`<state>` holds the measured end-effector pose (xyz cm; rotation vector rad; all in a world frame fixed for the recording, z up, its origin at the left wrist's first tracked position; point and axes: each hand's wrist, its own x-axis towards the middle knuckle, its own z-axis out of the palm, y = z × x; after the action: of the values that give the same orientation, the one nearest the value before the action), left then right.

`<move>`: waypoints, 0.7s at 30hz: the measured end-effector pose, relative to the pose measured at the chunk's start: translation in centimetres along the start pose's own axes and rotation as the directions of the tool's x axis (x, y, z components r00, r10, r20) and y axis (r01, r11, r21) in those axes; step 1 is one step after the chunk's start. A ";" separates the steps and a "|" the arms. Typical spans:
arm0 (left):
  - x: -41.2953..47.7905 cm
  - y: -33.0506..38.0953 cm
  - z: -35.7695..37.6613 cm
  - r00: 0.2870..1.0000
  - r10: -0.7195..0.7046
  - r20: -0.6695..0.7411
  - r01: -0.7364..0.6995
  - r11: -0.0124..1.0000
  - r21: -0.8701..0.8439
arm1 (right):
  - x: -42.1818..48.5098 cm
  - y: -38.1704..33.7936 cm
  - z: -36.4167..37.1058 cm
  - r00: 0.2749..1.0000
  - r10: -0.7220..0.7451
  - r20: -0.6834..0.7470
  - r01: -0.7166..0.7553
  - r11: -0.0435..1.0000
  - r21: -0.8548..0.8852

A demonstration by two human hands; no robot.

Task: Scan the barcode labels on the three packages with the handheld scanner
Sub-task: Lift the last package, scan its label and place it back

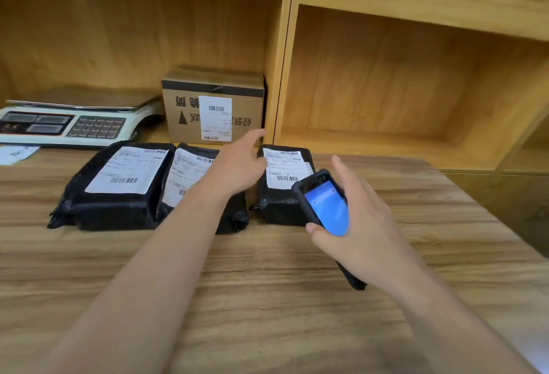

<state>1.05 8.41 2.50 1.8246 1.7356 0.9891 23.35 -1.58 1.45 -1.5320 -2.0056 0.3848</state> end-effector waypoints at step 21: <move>2.4 -3.6 4.2 0.989 -0.048 0.140 0.023 0.985 0.174 | -0.5 1.0 0.6 0.998 0.048 0.030 -0.048 0.999 0.018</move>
<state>1.61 11.89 -2.41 1.9110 1.8058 0.6937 23.86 -1.69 0.27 -1.5742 -1.9849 0.4468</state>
